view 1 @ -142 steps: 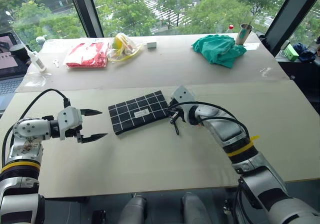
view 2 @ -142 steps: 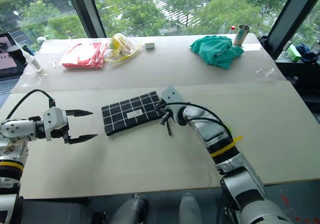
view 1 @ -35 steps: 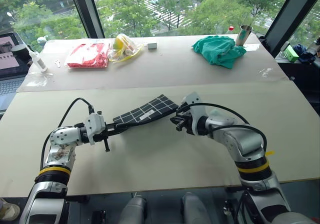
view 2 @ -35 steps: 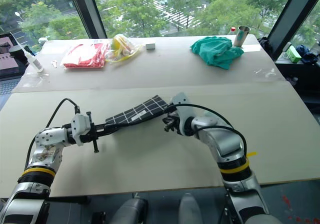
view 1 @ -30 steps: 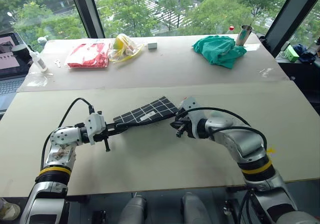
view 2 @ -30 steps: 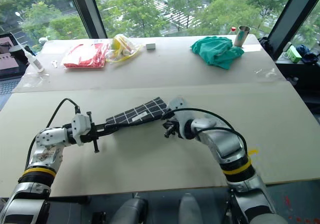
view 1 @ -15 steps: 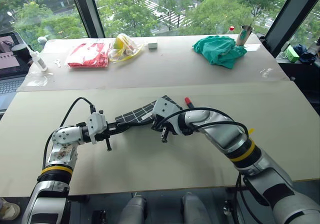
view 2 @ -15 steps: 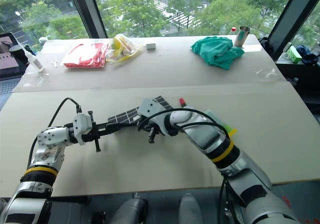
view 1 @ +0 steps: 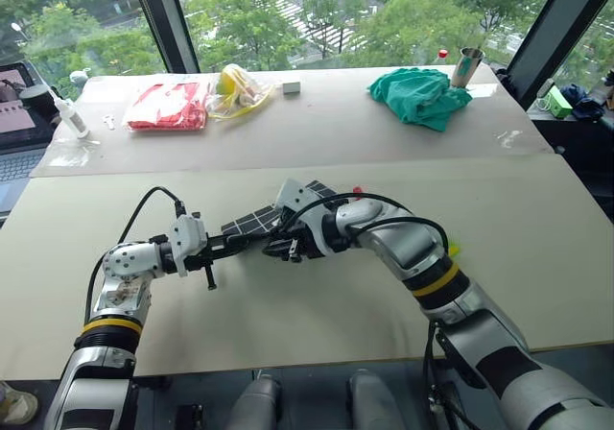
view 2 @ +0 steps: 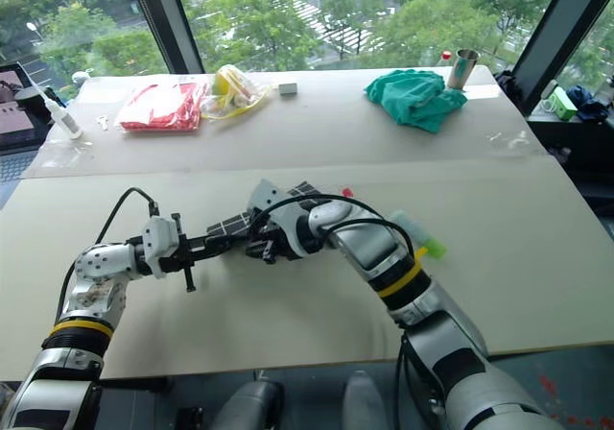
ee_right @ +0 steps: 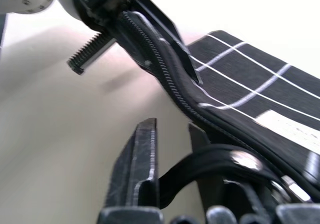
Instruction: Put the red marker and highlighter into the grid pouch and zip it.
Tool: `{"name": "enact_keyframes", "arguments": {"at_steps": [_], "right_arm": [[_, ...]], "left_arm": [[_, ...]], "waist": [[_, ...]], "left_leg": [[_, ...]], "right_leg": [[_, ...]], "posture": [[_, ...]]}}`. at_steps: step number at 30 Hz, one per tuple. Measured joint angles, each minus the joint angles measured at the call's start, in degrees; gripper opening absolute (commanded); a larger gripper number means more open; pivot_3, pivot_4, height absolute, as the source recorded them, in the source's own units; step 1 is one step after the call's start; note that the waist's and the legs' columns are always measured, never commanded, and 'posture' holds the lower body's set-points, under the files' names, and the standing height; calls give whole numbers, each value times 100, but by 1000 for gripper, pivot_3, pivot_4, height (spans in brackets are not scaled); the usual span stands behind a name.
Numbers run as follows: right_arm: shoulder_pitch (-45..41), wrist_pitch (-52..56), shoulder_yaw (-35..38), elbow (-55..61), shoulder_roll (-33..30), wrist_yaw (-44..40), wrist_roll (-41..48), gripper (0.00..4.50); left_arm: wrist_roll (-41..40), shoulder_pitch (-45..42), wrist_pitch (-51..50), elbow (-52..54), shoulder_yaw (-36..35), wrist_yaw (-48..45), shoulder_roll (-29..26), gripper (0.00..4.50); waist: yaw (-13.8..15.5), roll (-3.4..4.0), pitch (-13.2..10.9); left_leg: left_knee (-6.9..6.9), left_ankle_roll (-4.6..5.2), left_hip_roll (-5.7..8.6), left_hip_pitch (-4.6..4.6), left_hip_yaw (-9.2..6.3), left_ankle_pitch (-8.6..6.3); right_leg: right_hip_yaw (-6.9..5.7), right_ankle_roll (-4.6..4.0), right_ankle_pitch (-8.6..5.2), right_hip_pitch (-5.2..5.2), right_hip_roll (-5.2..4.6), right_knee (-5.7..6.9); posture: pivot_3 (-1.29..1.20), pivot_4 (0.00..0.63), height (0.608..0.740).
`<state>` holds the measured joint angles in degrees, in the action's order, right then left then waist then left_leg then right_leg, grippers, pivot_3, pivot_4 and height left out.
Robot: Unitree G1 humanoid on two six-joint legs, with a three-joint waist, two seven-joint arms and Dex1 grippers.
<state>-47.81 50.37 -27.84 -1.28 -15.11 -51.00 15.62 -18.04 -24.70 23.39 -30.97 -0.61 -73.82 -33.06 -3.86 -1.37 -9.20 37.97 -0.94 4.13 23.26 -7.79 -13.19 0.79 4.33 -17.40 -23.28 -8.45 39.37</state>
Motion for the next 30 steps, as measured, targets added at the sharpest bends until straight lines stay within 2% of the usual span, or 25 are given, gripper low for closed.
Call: {"name": "enact_keyframes", "arguments": {"at_steps": [2,5,6,11,13,18,21,24,26,30], "right_arm": [[158,34,46,314,-186,-130,138,3336],[445,188,175,664,-442,-134,213,4300],[527,255,219,706,-504,-111,216,4486],[691,720,908,998,-946,44,508,4486],[778,779,1274,1436,-1515,-124,718,4486],[1224,581,2045,1950,-2482,-394,946,4486],[1332,231,2751,1738,-3022,-98,740,4486],[1570,-372,2913,1368,-3540,308,118,4486],[1873,-738,2897,875,-3656,670,-372,4486],[2085,-1028,2837,44,-3385,1166,-754,4486]], "left_arm": [[0,20,-10,33,0,17,2,0],[1,47,-53,67,1,62,22,0],[0,53,-56,84,0,66,28,0],[-1,90,-78,116,0,106,71,0],[1,99,-80,125,0,120,80,0],[-2,92,-89,140,-16,140,92,0],[-5,98,-104,154,-47,150,90,0],[-12,113,-119,197,-58,144,89,0],[-32,138,-149,201,-101,141,76,0],[-39,130,-237,209,-114,118,83,0]], "waist": [[6,0,0],[-2,0,0],[-2,0,0],[5,0,0],[47,0,0],[92,-1,-1],[119,-1,-1],[135,-2,-1],[146,-3,0],[108,-2,-1]], "left_leg": [[1,1,1,1,0,0],[0,4,0,-1,0,-2],[0,4,0,-1,0,-2],[0,9,1,0,3,-5],[0,19,1,2,2,-11],[0,37,0,1,10,-21],[0,37,0,-4,18,-21],[-1,37,-1,-7,33,-21],[-1,37,0,-5,53,-21],[0,35,-3,-7,65,-20]], "right_leg": [[0,0,0,1,-1,-4],[-1,0,0,1,0,-3],[-1,0,0,1,0,-3],[0,0,0,0,-1,-4],[-1,0,0,3,0,-12],[0,0,0,6,0,-17],[3,0,0,9,0,-17],[-1,0,0,11,0,-16],[0,0,0,12,0,-18],[8,0,0,10,0,-14]], "posture": [[0,150,740],[0,150,740],[0,150,740],[0,150,740],[0,150,740],[0,150,740],[0,150,740],[0,150,740],[0,150,740],[0,150,740]]}}
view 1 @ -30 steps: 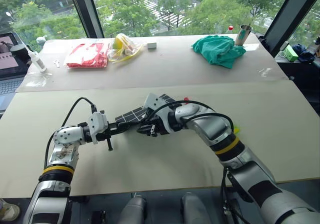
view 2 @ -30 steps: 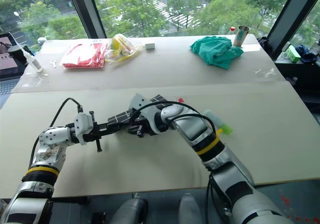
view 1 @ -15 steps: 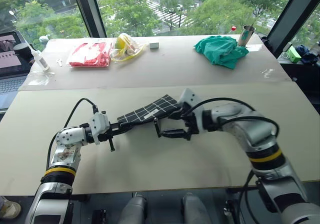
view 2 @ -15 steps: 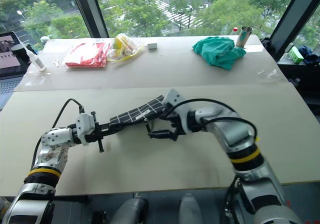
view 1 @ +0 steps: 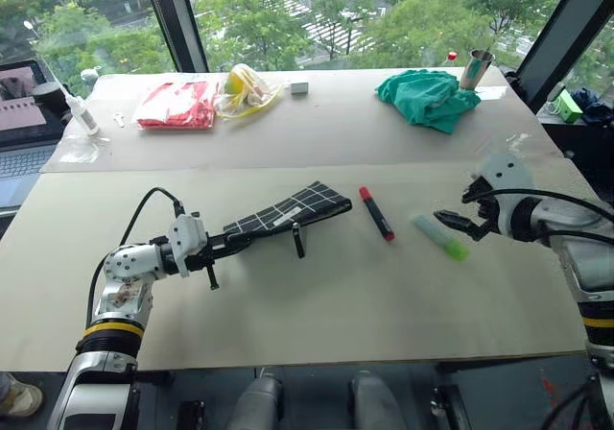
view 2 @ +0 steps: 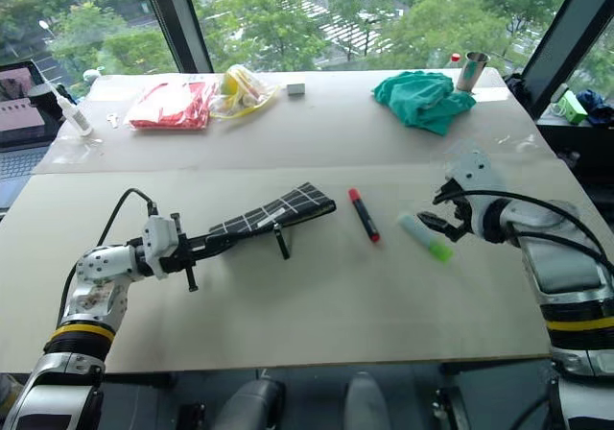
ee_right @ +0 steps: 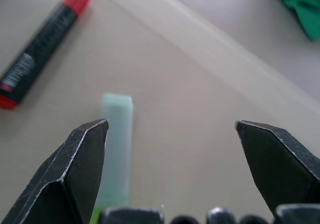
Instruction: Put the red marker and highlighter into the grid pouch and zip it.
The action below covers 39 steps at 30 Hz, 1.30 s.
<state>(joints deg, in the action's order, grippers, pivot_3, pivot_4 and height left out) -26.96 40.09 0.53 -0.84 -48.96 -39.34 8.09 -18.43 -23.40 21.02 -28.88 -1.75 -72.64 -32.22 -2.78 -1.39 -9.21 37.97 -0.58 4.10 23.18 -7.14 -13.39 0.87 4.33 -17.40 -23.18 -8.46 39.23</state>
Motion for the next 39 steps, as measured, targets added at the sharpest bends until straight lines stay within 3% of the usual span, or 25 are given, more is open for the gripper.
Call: {"name": "enact_keyframes", "arguments": {"at_steps": [5,13,27,30,37,39], "right_arm": [[5,122,41,-100,33,31,46,4486],[35,759,684,9,10,-192,674,4486],[659,1005,195,423,24,-276,631,4486],[711,889,149,373,1,-378,620,3803],[769,604,-44,283,-289,-708,613,1397],[751,534,-65,218,-346,-791,608,1038]], "left_arm": [[-8,-68,-14,2,-3,-21,1,0],[-21,-74,-14,-4,-40,-60,1,0],[-22,-73,-14,-5,-53,-64,4,0],[-22,-68,-16,-4,-61,-59,3,0],[-22,-55,-18,-2,-84,-49,2,0],[-22,-53,-18,-2,-86,-45,2,0]], "waist": [[13,0,0],[31,0,0],[36,0,0],[35,0,0],[77,0,0],[82,0,0]], "left_leg": [[0,0,1,1,-3,0],[1,1,1,2,-6,-1],[1,1,2,1,-7,-1],[2,1,1,-3,-8,-1],[11,3,3,-4,-12,-2],[12,3,3,-5,-13,-2]], "right_leg": [[-2,0,0,2,0,-4],[-4,0,0,5,0,-6],[-6,0,0,7,0,-5],[-7,0,0,13,0,-7],[-13,0,0,26,0,-15],[-14,0,0,27,0,-15]], "posture": [[0,150,740],[0,150,740],[0,150,740],[0,150,740],[0,150,740],[0,150,740]]}}
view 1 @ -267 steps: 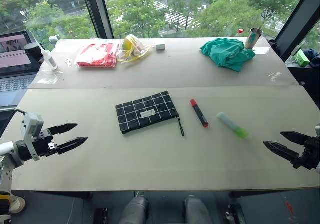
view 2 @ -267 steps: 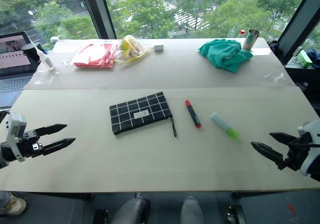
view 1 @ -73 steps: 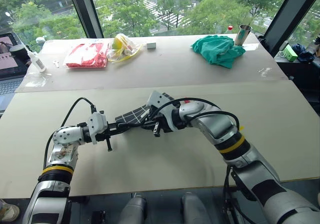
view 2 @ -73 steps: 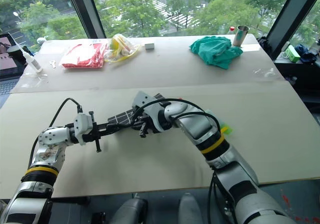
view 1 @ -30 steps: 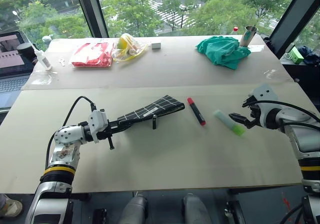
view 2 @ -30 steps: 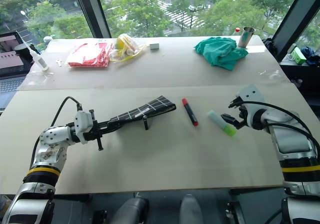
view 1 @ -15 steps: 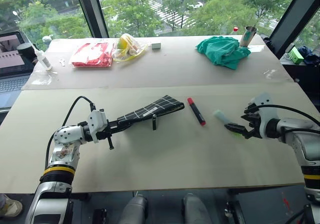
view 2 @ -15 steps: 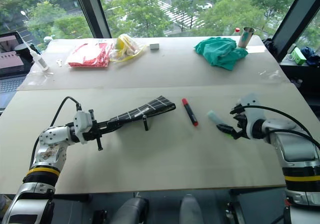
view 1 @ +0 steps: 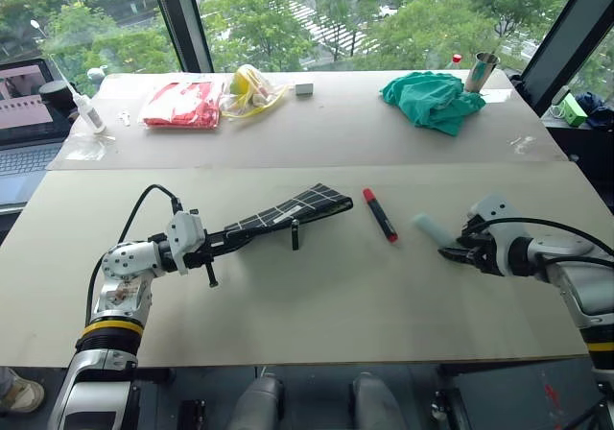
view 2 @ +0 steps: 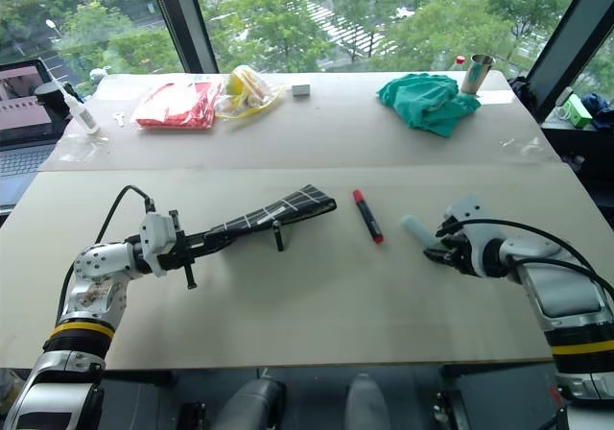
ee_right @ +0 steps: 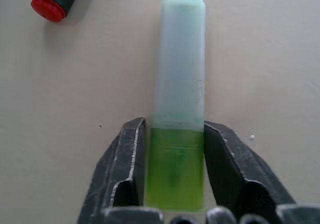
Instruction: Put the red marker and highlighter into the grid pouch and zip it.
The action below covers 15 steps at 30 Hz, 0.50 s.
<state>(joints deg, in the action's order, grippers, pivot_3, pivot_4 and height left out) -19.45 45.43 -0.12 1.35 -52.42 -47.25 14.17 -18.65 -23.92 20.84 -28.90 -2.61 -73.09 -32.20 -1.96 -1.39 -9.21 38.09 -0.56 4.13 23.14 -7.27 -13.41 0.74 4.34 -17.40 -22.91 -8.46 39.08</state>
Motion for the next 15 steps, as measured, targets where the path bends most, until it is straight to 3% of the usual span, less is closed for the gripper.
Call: {"name": "enact_keyframes", "arguments": {"at_steps": [10,15], "right_arm": [[-748,-730,-387,-486,23,-41,-462,1038],[-1439,-1176,-233,587,-430,-1055,8,1038]], "left_arm": [[0,25,-5,19,-25,51,20,0],[0,14,-4,20,-24,44,42,0]], "waist": [[-51,7,-4],[-66,10,-6]], "left_leg": [[0,-2,0,12,3,1],[-6,-3,-6,12,0,1]], "right_leg": [[9,0,0,-22,0,4],[-3,0,0,-20,3,1]], "posture": [[0,150,740],[0,150,740]]}}
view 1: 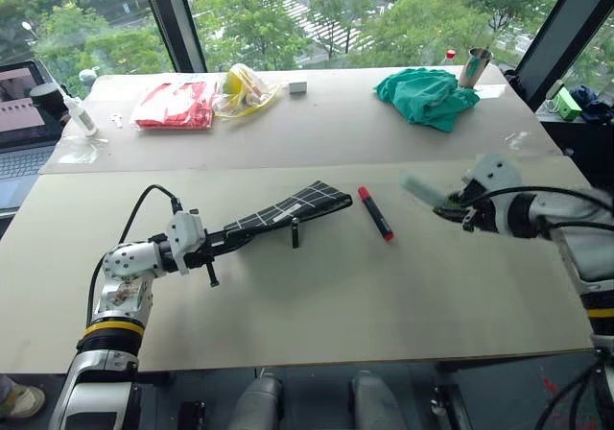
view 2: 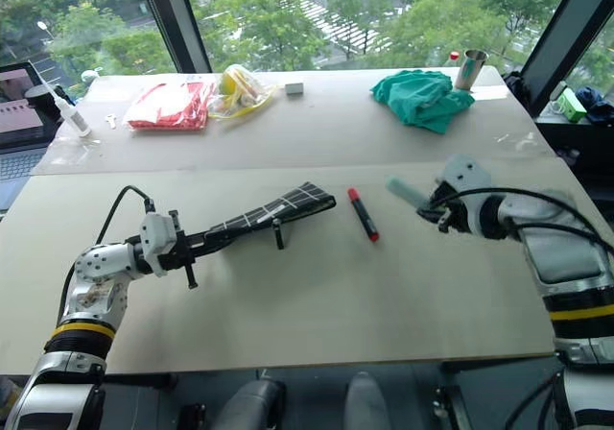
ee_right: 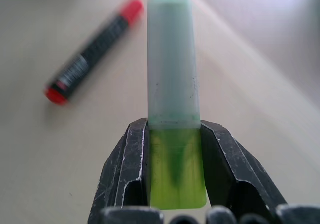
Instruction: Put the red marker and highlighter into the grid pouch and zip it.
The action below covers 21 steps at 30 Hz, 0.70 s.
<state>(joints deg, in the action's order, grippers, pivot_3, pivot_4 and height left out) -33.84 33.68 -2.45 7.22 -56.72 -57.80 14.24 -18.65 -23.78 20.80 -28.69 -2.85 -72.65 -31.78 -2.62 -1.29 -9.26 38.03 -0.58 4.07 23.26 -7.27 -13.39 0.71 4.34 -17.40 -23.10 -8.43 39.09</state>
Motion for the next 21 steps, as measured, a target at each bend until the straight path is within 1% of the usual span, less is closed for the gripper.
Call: {"name": "enact_keyframes", "arguments": {"at_steps": [3,7,11,12,15,21], "right_arm": [[-384,29,-156,832,-96,-620,316,1038],[-557,-81,-903,1368,-43,-864,47,1038],[-650,-140,-1531,1325,170,-837,-427,1038],[-781,-180,-1682,1215,275,-834,-557,1038],[-984,-250,-1763,989,406,-840,-779,1038],[-1085,-334,-1789,642,506,-983,-954,1038]], "left_arm": [[3,-35,1,-19,2,-3,12,0],[5,-66,4,-25,2,-2,57,0],[11,-63,4,-28,8,-3,76,0],[13,-63,4,-28,9,-4,77,0],[18,-61,6,-22,22,-9,90,0],[28,-24,11,-15,36,-12,90,0]], "waist": [[6,0,0],[35,-1,0],[29,-1,0],[17,-1,0],[15,-1,0],[18,-1,0]], "left_leg": [[2,4,0,0,-4,-2],[8,5,4,0,-6,-3],[10,1,3,4,-7,0],[10,-1,3,3,-7,1],[10,-2,3,3,-11,1],[10,-2,3,3,-15,1]], "right_leg": [[0,0,0,4,0,-6],[0,0,0,6,-1,-4],[4,0,0,-3,-2,1],[4,0,0,-3,-1,2],[4,0,0,-4,-1,2],[5,0,0,-3,-1,2]], "posture": [[0,150,740],[0,150,740],[0,150,740],[0,150,740],[0,150,740],[0,150,740]]}}
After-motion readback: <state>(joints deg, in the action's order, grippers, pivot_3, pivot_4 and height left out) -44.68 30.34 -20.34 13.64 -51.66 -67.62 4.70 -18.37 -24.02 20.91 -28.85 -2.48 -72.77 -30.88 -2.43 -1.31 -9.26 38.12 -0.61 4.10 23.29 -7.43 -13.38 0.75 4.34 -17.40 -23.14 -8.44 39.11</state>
